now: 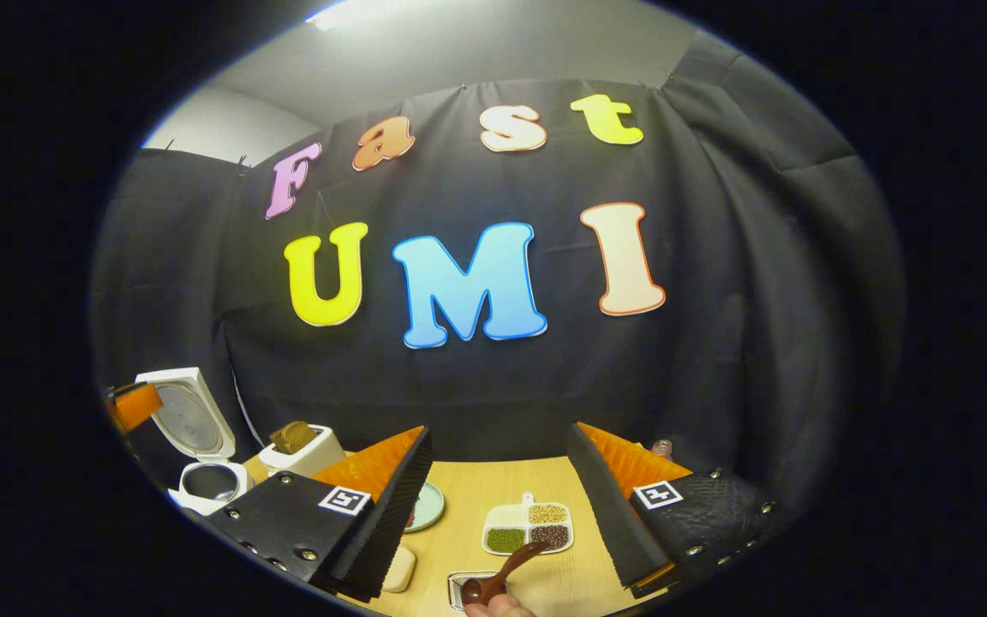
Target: Close the left gripper, press the button to open the rice cooker; take a wooden spoon from the chopstick holder with the right hand, scoop a spoonful of rice and pour it into the rice cooker, then put the wooden spoon back into the chopstick holder.
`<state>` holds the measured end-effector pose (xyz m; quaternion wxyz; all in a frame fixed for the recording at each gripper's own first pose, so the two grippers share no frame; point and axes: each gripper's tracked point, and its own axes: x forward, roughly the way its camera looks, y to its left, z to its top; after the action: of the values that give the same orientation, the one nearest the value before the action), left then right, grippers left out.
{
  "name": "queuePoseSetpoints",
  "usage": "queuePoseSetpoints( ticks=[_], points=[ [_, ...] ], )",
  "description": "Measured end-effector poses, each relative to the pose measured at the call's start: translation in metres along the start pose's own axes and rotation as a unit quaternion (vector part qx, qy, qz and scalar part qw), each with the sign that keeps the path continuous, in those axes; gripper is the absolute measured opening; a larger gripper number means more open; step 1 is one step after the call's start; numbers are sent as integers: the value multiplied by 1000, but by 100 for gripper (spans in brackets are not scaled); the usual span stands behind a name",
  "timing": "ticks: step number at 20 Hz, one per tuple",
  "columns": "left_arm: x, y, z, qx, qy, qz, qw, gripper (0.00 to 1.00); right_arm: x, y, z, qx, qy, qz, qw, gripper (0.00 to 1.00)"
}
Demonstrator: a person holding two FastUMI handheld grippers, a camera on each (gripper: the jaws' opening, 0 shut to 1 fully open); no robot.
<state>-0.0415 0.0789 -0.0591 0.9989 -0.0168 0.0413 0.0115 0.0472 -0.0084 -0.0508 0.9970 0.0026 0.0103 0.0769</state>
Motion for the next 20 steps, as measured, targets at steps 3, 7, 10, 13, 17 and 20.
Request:
queuePoseSetpoints(
  ticks=[3,7,10,13,17,20],
  points=[
    [13,23,7,-11,0,14,1000,98,-5,17,24,4,-13,12,1000,96],
    [37,67,34,-11,-11,31,999,94,-2,36,36,-1,-14,29,999,96],
    [56,109,54,-23,-14,64,998,96,3,49,33,-3,-9,37,999,96],
    [67,149,76,0,-18,86,996,98,11,72,26,0,13,67,998,96],
    [90,214,96,23,-37,115,992,96,5,98,23,22,23,82,996,96],
    [106,280,89,8,-31,160,987,94,1,115,13,15,33,87,996,96]
  ],
)
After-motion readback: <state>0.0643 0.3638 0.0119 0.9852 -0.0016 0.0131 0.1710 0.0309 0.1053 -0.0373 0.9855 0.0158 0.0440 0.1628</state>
